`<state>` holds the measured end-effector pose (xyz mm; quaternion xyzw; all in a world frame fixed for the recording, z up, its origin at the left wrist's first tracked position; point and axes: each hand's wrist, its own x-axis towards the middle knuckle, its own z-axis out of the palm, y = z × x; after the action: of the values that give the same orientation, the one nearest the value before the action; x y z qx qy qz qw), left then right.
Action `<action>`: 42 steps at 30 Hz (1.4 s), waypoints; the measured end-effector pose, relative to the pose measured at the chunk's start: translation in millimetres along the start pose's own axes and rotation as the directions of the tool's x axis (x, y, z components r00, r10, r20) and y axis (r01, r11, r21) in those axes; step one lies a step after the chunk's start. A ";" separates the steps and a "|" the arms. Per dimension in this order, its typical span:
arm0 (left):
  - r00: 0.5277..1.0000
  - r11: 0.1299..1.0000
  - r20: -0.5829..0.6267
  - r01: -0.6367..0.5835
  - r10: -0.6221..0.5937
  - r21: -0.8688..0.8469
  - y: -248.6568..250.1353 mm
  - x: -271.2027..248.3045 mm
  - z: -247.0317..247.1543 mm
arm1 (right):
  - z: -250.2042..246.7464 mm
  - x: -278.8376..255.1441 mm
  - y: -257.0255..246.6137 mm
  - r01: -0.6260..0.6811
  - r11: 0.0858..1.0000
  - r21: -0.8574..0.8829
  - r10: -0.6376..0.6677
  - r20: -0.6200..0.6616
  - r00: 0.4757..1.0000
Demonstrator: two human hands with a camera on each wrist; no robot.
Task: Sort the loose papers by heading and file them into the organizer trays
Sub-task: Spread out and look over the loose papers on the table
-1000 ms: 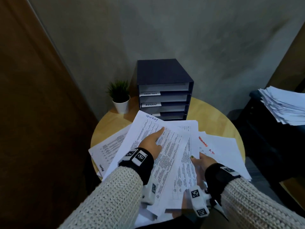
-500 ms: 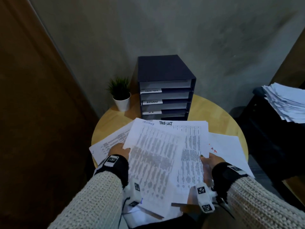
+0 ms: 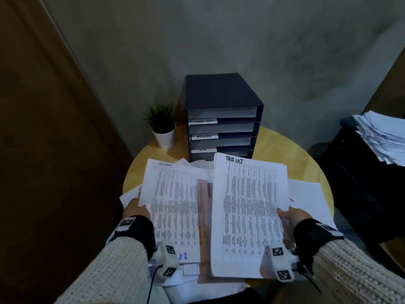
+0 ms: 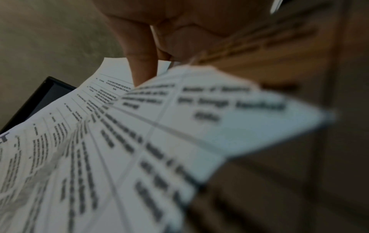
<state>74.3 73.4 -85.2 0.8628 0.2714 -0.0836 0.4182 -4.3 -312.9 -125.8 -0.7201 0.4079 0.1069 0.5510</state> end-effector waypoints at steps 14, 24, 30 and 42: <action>0.938 0.982 0.334 -0.139 0.090 0.125 17.0 -39.1 66.3 | 30.1 -22.1 -9.0 0.045 0.774 -0.631 -0.043 0.018 0.999; 0.959 0.989 0.246 -0.145 0.144 -0.013 16.0 -43.1 76.5 | 37.6 -24.0 -6.0 0.023 0.833 -0.553 0.016 0.066 0.998; 0.901 0.891 0.238 -0.261 0.363 -0.371 18.5 -67.4 83.3 | 36.6 -21.4 -4.7 0.060 0.753 -0.655 0.000 0.092 0.996; 0.862 0.894 0.315 -0.440 0.397 0.078 -1.2 -56.2 92.8 | 38.1 -17.0 -3.7 0.054 0.705 -0.707 -0.025 0.051 0.998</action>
<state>34.3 -19.6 -124.1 0.9078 0.0059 -0.1361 0.3966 -1.4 -271.1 -127.0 -0.8828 0.3098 0.2568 0.2423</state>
